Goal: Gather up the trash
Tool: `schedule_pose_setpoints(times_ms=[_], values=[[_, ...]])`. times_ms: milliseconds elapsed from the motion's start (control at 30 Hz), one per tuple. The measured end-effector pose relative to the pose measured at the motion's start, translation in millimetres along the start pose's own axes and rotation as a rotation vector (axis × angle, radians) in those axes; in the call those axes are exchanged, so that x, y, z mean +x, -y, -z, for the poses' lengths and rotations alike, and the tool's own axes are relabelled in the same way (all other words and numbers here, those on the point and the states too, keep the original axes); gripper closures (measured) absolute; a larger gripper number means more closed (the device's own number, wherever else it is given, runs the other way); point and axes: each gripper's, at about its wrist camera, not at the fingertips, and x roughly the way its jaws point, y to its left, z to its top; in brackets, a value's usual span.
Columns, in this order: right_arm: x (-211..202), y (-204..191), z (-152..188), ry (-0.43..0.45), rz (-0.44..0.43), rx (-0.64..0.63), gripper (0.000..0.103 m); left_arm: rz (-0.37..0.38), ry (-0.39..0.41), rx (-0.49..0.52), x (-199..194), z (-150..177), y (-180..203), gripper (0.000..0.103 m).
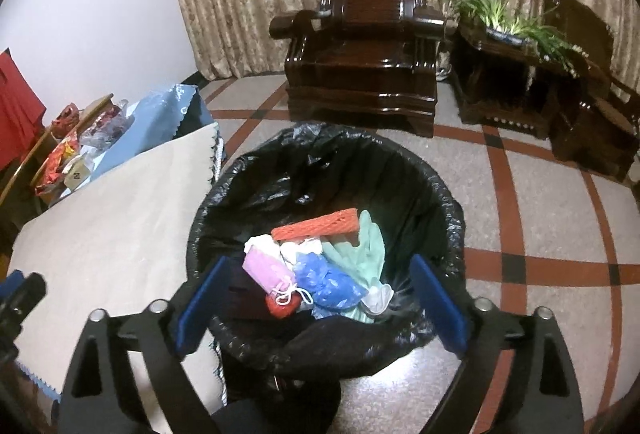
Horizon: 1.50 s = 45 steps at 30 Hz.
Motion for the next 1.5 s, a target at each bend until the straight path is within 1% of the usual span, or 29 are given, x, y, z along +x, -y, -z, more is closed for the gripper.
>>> schedule_pose_setpoints(times_ms=[33, 67, 200, 233, 333, 433, 467, 533, 667, 700, 733, 833, 933, 1033, 1100, 1267, 1400, 1500], values=[[-6, -6, 1, 0.01, 0.002, -0.011, 0.007, -0.012, 0.004, 0.005, -7, 1, -5, 0.01], [-12, -12, 2, 0.019, 0.013, -0.026, 0.006, -0.043, 0.018, 0.012, -17, 2, -12, 0.01], [-33, -28, 0, 0.039, 0.046, -0.054, 0.006, -0.109, 0.02, 0.013, -43, 5, -34, 0.007], [-38, -32, -1, 0.038, 0.057, -0.051, 0.006, -0.12, 0.02, 0.002, -49, 7, -41, 0.006], [-58, -54, -3, 0.04, 0.129, -0.052, 0.006, -0.164, 0.024, -0.05, -70, 9, -63, 0.006], [-73, -79, 1, 0.024, 0.143, -0.103, 0.006, -0.234, 0.005, -0.089, -88, 8, -83, 0.006], [-82, -90, 4, 0.024, 0.134, -0.128, 0.006, -0.238, 0.001, -0.095, -94, 8, -87, 0.006], [-99, -108, 9, 0.034, 0.098, -0.176, 0.006, -0.233, 0.021, -0.115, -114, 10, -97, 0.006], [-141, -140, 23, 0.092, 0.053, -0.232, 0.006, -0.235, 0.07, -0.124, -152, 14, -108, 0.006], [-151, -146, 24, 0.111, 0.055, -0.231, 0.006, -0.227, 0.085, -0.124, -161, 16, -109, 0.006], [-167, -151, 27, 0.147, 0.05, -0.218, 0.006, -0.221, 0.11, -0.128, -174, 18, -112, 0.006], [-202, -162, 31, 0.213, 0.033, -0.188, 0.006, -0.256, 0.144, -0.139, -198, 21, -116, 0.006], [-232, -175, 34, 0.252, 0.005, -0.175, 0.006, -0.262, 0.17, -0.163, -218, 23, -123, 0.006], [-258, -186, 38, 0.31, 0.013, -0.181, 0.006, -0.287, 0.209, -0.183, -241, 27, -127, 0.006], [-270, -189, 40, 0.334, 0.005, -0.177, 0.006, -0.311, 0.232, -0.198, -257, 30, -130, 0.006], [-294, -196, 43, 0.358, -0.015, -0.172, 0.006, -0.325, 0.28, -0.232, -285, 34, -136, 0.006], [-303, -196, 46, 0.375, -0.018, -0.169, 0.006, -0.321, 0.296, -0.235, -301, 39, -139, 0.006], [-313, -195, 52, 0.397, -0.015, -0.162, 0.006, -0.335, 0.308, -0.226, -310, 44, -135, 0.006]])
